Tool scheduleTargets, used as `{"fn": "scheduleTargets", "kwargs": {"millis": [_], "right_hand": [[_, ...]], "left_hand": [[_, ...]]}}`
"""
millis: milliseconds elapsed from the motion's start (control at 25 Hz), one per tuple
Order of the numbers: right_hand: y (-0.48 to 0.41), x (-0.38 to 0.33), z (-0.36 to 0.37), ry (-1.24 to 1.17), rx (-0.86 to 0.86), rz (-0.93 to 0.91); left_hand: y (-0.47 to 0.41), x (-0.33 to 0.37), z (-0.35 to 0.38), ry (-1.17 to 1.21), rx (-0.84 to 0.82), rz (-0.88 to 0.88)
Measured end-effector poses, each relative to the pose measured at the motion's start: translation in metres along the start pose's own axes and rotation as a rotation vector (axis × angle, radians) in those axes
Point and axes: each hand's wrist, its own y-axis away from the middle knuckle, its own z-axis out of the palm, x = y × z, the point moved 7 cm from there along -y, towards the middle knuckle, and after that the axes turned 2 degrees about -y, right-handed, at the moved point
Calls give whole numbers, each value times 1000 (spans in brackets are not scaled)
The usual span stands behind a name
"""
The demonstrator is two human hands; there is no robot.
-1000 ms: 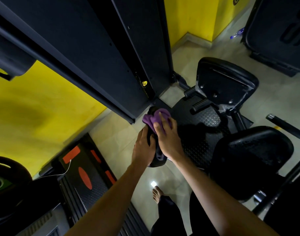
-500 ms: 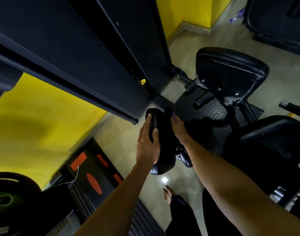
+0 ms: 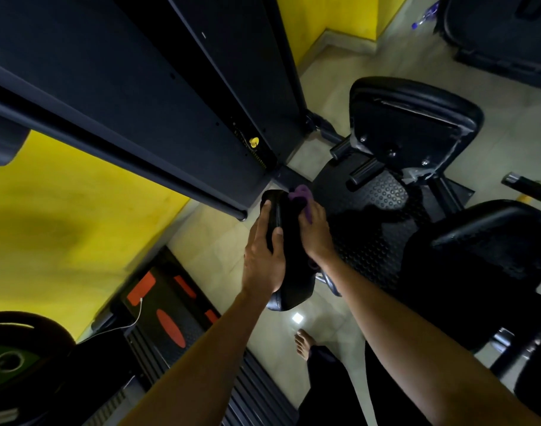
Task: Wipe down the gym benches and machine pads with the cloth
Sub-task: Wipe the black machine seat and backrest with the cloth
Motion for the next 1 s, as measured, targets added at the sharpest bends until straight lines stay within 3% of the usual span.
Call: {"fn": "scheduleTargets", "kwargs": {"millis": [120,200,360,480,600,760,1000], "right_hand": [[-30,46,2,35,-109,295],[-28,38,2,2,-112,354],[39,-19,2,-64,-44,92],[95,-4,6,-123,2,-15],[67,54,9,7,4,152],[24,81,7,-71,-32,425],[139,2,13,-154,14,-31]], "left_hand": [[0,1,-2,12,14,8],[3,0,0,18,5,-25],[2,0,0,20,19,-21],[0,0,-2,0,2,19],[-3,0,-2,-5,-44,36],[-2,4,-3,-5,-30,12],[0,9,-4,12,-22,23]]}}
